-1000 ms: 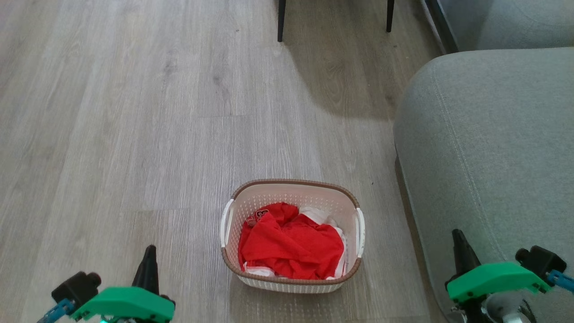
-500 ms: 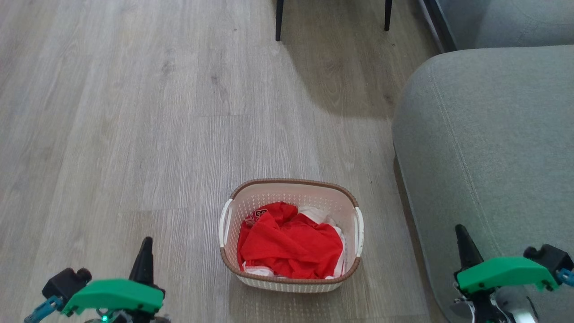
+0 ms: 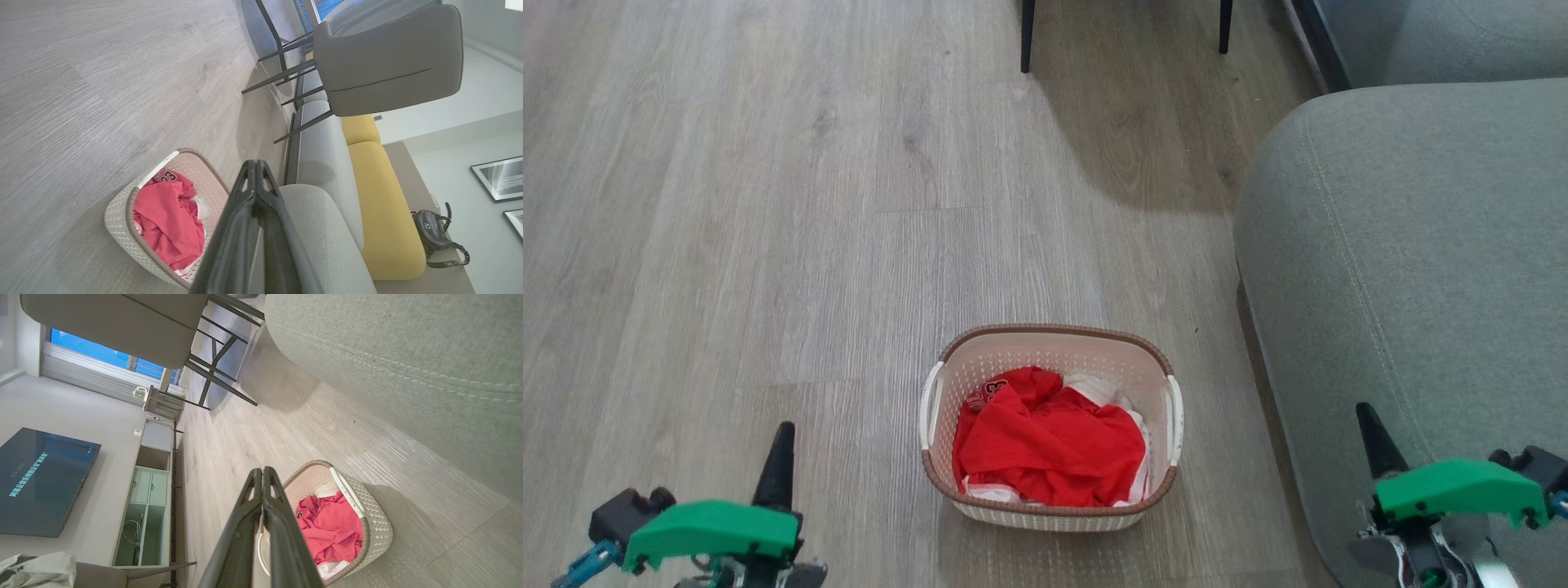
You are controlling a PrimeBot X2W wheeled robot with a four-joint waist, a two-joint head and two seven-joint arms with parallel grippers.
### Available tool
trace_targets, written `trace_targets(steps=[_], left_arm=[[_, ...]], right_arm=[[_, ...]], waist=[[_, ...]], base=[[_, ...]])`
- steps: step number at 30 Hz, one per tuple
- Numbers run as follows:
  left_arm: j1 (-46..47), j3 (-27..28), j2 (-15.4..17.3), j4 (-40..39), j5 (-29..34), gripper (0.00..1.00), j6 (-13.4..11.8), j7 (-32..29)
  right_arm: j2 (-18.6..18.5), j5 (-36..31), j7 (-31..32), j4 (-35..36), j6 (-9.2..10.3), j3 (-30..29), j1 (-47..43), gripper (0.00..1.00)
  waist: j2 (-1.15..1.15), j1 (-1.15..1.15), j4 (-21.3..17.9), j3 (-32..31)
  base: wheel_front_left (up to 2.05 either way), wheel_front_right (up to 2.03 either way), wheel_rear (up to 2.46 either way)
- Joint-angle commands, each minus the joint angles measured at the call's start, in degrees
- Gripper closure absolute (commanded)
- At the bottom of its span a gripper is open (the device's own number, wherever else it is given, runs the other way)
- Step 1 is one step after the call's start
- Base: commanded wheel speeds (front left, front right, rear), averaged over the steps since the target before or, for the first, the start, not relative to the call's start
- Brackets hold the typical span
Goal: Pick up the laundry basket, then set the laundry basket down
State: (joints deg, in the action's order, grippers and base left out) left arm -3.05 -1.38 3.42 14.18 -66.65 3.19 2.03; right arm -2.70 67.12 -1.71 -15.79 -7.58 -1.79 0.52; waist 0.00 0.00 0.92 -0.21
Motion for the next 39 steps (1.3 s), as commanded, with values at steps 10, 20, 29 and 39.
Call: trace_targets(steps=[10,20,29,39], left_arm=[[5.23,2.64,0.91,-1.14,-7.69,1.00,1.55,-1.89],[6.52,3.77,0.88,-0.83,-14.20,1.00,2.47,-3.60],[7.69,4.81,0.84,-0.55,-20.06,1.00,3.30,-5.16],[8.98,5.98,0.79,-0.23,-26.55,1.00,4.23,-6.91]], right_arm=[[-1.28,7.55,1.93,1.89,0.07,-0.40,3.74,1.00],[-1.30,13.86,3.60,1.88,0.07,-1.32,4.34,1.00],[-1.30,19.55,5.13,1.87,0.08,-2.17,4.88,1.00],[-1.30,25.85,6.83,1.86,0.09,-3.12,5.48,1.00]], waist=[[0.00,0.00,-0.24,0.10],[0.00,0.00,-0.46,0.20],[0.00,0.00,-0.67,0.29],[0.00,0.00,-0.90,0.38]], base=[[0.00,0.00,0.00],[0.00,0.00,0.00],[0.00,0.00,0.00],[0.00,0.00,0.00]])
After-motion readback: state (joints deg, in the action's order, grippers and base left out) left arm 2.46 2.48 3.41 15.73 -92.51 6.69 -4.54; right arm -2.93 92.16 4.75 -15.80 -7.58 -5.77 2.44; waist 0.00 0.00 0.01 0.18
